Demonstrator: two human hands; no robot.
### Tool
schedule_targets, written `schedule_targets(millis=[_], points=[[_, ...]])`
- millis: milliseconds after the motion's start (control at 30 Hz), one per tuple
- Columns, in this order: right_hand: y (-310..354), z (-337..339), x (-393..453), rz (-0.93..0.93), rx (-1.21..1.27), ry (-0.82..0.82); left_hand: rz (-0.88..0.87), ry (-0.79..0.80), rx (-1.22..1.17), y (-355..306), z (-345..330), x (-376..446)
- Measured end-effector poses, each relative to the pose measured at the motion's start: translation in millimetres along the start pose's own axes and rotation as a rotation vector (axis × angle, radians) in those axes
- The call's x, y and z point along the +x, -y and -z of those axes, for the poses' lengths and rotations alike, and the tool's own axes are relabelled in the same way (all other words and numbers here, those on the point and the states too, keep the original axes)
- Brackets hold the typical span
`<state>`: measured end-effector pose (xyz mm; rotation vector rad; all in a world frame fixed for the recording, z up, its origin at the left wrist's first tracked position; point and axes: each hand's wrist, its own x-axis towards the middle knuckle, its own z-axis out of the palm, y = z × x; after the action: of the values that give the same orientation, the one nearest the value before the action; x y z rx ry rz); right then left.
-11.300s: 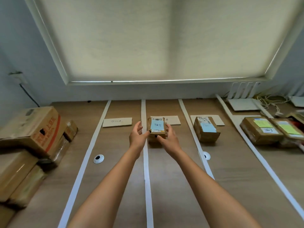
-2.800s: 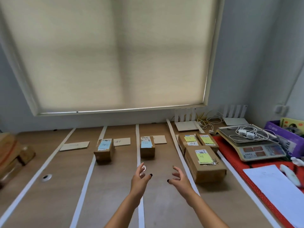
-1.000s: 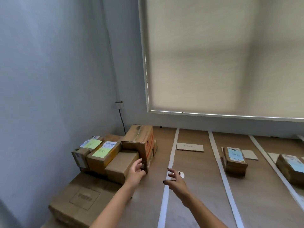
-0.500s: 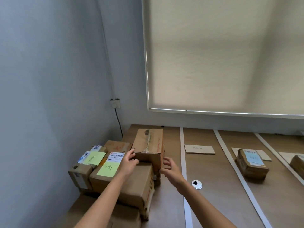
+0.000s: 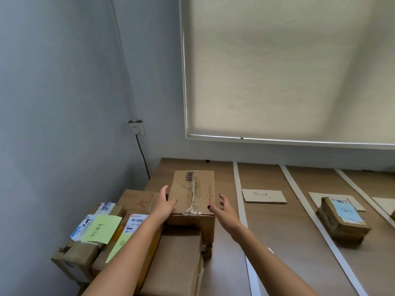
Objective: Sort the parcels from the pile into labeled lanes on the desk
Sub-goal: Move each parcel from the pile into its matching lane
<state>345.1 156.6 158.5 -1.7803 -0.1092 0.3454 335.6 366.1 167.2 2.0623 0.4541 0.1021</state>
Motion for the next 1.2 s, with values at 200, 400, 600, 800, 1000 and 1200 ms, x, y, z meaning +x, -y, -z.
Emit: schedule_targets(millis=[200, 400, 600, 800, 1000, 1200], points=[[-21, -13, 32, -0.090, 0.142, 0.051, 0.089, 0.015, 0.077, 8, -9, 42], [-20, -22, 37, -0.065, 0.211, 0.042, 0.066, 0.029, 0.060, -6, -22, 41], [-4, 10, 16, 0.033, 0.236, -0.015, -0.020, -0.017, -0.095, -36, -35, 9], [6, 91, -38, 0.115, 0.261, -0.106, -0.106, 0.008, -0.289, -92, -78, -58], [-7, 184, -114, 0.105, 0.222, -0.135, -0.103, 0.073, -0.428, -136, -136, -148], [-10, 261, -185, 0.167, 0.071, -0.186, -0.192, 0.113, -0.455, -172, -183, -217]])
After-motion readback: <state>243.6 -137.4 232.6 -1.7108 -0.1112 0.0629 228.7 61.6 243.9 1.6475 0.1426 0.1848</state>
